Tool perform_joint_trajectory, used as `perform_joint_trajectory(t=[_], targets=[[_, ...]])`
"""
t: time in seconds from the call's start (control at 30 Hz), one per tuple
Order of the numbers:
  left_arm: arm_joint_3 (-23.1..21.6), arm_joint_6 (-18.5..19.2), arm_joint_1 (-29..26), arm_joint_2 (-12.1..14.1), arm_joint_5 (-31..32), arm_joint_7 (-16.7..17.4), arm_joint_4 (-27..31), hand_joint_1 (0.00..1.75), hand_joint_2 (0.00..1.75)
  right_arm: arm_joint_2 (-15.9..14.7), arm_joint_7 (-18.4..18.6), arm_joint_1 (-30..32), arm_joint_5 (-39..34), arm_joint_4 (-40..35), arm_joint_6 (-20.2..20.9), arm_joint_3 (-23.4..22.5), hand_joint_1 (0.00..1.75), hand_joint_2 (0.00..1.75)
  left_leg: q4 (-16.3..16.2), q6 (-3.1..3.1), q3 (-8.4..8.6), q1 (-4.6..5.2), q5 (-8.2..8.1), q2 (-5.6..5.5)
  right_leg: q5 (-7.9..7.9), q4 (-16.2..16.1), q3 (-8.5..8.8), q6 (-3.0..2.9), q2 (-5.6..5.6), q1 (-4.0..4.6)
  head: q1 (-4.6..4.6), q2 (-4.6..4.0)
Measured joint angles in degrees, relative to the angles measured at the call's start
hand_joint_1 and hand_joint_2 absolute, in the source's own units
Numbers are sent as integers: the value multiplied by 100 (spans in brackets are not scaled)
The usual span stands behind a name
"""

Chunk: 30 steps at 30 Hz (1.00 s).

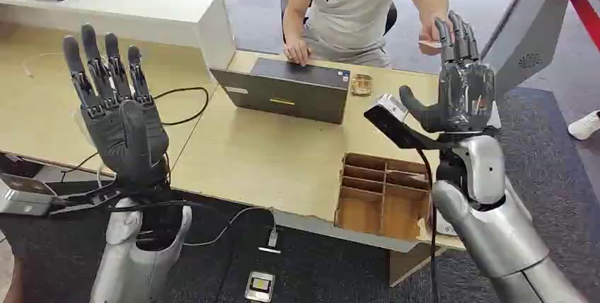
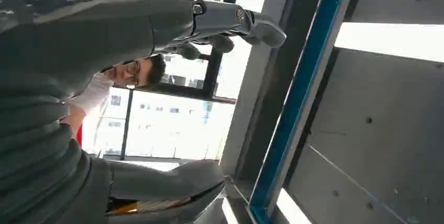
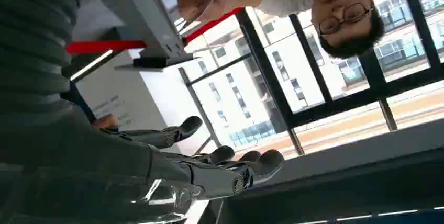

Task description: Pass the card to the sensor for recognition and then transmit it.

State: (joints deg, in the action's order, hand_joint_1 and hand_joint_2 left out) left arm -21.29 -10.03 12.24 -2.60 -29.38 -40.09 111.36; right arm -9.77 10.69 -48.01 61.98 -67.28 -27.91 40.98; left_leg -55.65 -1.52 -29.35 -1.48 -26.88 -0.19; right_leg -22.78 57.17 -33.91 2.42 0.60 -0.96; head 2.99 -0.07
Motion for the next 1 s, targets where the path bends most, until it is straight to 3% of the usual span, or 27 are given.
perform_joint_trajectory(t=[0.27,0.5,0.87,0.9,0.93,1.0], targets=[[-7,81,16,-9,-22,0,-2,0,175,26,302,-747,849,1024,403,94,0,175,0,0,-2,0,0,-2,0,0,0,0,-1,0,2,0],[-13,112,43,-35,-63,0,-2,0,175,266,361,-1300,1640,2000,876,343,0,175,0,0,-3,-1,0,-2,0,1,-1,0,-1,0,2,0],[-4,147,17,-138,-9,0,0,0,175,713,230,-1604,1896,2899,1113,717,0,175,0,0,-4,-1,0,-5,0,1,-1,0,-2,0,2,0],[-4,155,10,-144,-4,0,0,0,175,739,236,-1608,1893,2977,1115,745,33,175,-1,0,-4,-1,0,-4,0,1,-1,0,-2,0,0,0],[-2,164,3,-155,9,0,0,0,175,752,249,-1608,1891,3034,1122,765,148,175,-1,0,-4,-1,0,-4,0,1,-2,0,-2,0,0,0],[0,164,-12,-168,18,0,0,0,175,758,295,-1615,1869,3128,1122,795,155,175,-1,0,-3,0,0,-4,0,1,-2,0,-2,0,0,0]])
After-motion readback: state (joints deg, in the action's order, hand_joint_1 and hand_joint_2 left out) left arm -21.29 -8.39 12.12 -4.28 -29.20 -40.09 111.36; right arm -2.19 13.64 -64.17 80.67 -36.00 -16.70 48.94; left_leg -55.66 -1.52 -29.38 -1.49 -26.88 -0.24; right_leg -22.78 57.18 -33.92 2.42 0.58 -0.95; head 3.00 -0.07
